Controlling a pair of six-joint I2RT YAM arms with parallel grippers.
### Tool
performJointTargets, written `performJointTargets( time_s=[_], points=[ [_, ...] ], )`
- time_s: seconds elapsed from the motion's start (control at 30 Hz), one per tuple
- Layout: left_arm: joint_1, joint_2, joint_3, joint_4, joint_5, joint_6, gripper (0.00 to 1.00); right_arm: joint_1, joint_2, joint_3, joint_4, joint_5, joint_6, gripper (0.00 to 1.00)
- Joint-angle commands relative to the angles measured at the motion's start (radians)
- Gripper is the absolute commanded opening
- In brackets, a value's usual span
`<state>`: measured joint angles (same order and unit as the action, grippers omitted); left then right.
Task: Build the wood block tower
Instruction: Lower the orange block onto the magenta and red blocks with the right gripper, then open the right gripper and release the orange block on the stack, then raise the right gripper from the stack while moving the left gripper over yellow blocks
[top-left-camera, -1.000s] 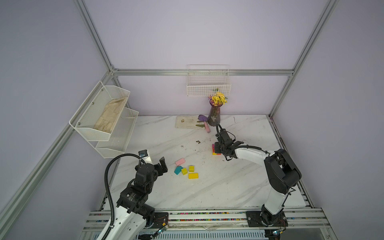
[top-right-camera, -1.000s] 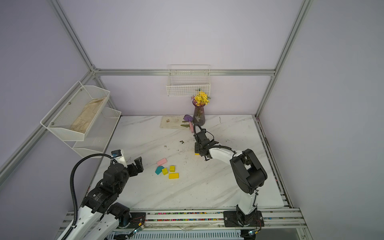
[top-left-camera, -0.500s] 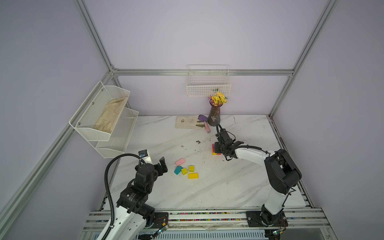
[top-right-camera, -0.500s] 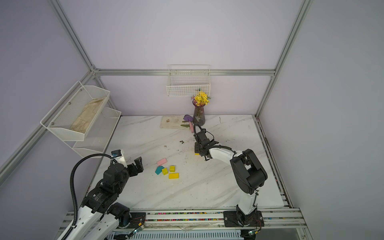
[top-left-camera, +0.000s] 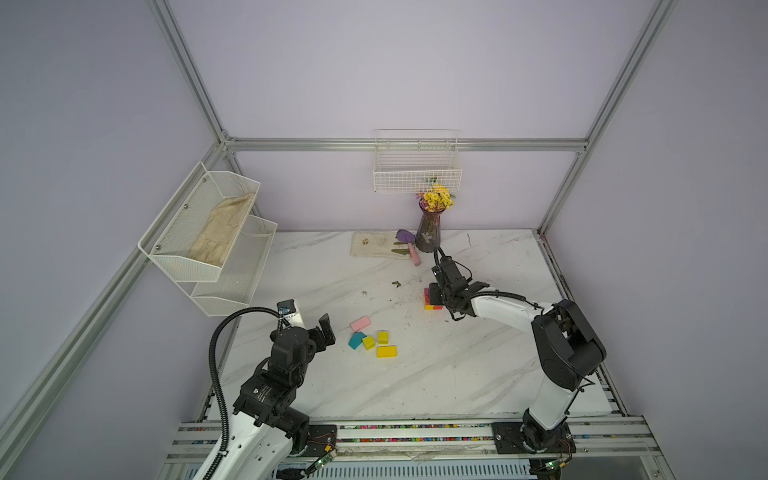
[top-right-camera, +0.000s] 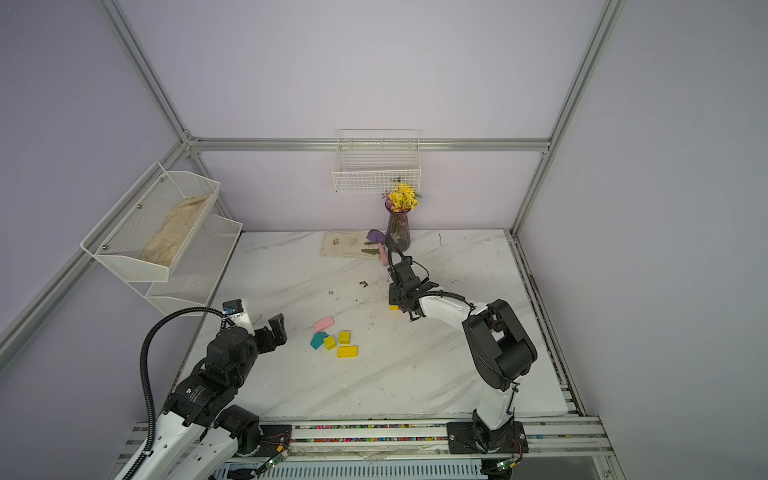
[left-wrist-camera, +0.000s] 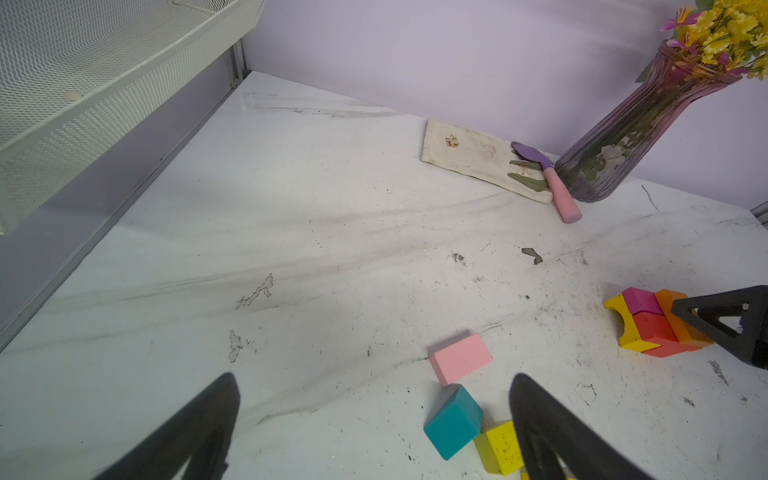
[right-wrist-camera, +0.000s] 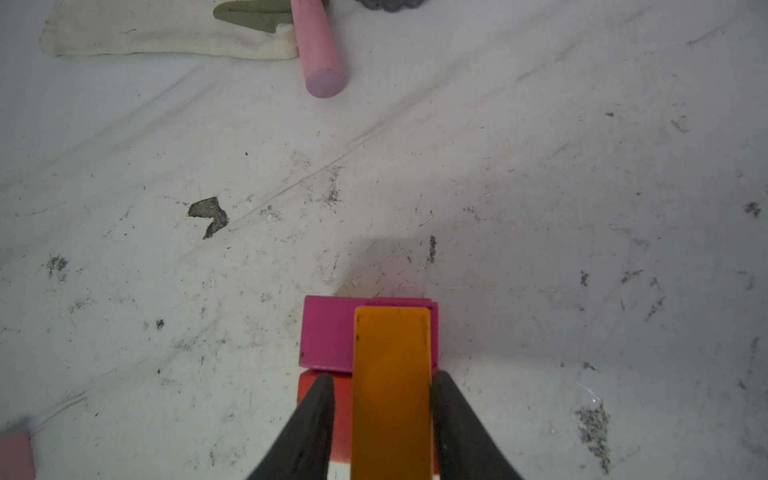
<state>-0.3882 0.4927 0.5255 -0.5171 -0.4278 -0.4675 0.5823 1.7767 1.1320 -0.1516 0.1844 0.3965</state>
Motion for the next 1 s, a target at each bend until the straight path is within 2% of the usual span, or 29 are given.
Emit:
performJointTargets(
  time_s=[0.0,0.27,0.43,0.63,0.73,0.83,0.97],
  points=[
    [0.005,-0.005,-0.035,0.032,-0.016,0.009,1.0,-0.004,-0.04,-0.015,-0.016,0.021,0.029,0.43],
    [0.005,0.005,-0.033,0.035,-0.007,0.012,0.99,-0.004,-0.096,-0.042,-0.007,0.062,0.033,0.43],
    [0.005,0.014,-0.024,0.034,0.03,0.022,0.88,-0.006,-0.214,-0.109,0.039,0.14,0.03,0.47],
    [0.003,0.006,-0.029,0.08,0.173,0.051,0.82,-0.015,-0.397,-0.232,0.125,0.245,0.038,0.49],
    [-0.008,0.0,-0.03,0.071,0.196,0.013,0.86,-0.03,-0.479,-0.289,0.169,0.302,0.038,0.52],
    [-0.021,-0.029,-0.051,0.058,0.263,-0.089,0.85,-0.042,-0.537,-0.344,0.219,0.352,0.031,0.55],
    [-0.106,-0.076,-0.105,0.054,0.239,-0.172,0.85,-0.057,-0.565,-0.413,0.295,0.433,0.021,0.58]
  ],
)
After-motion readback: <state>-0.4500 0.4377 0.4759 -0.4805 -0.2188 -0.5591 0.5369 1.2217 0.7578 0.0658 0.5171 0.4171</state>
